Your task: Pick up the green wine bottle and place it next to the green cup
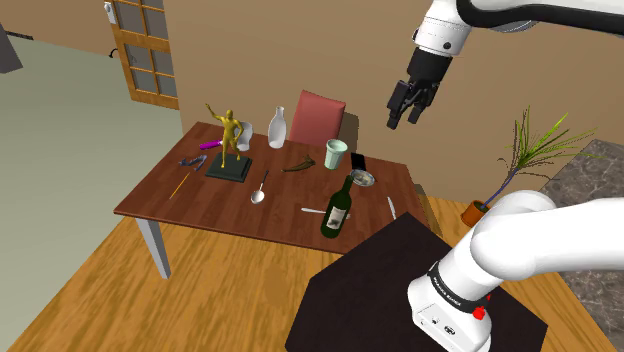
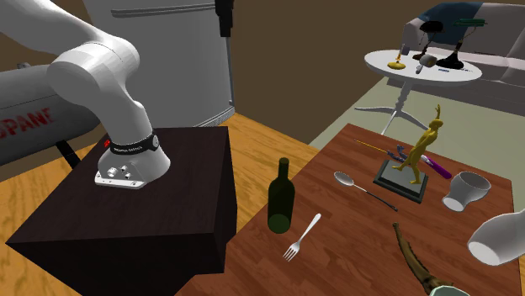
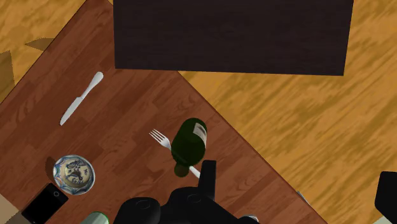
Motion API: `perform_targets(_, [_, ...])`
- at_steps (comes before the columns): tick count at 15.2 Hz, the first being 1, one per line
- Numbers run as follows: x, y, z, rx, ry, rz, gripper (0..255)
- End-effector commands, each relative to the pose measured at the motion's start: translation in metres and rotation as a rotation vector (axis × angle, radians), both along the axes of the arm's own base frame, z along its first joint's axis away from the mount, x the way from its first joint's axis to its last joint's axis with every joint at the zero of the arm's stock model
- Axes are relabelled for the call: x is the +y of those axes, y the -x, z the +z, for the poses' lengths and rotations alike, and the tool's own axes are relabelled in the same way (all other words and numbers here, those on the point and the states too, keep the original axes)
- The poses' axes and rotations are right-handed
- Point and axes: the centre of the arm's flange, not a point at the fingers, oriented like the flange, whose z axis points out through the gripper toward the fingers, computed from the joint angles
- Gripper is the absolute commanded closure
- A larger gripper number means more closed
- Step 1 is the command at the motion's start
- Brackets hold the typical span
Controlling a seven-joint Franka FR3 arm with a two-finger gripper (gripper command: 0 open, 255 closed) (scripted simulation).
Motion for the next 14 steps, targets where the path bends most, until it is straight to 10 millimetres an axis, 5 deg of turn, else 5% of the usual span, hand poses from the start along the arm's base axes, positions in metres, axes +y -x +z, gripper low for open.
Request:
perform_targets(1, [0.000,0.000,0.000,0.000,0.000,0.000,0])
perform_targets(14, [-0.048,-0.041,-0.155,-0.073,0.027,0.110,0])
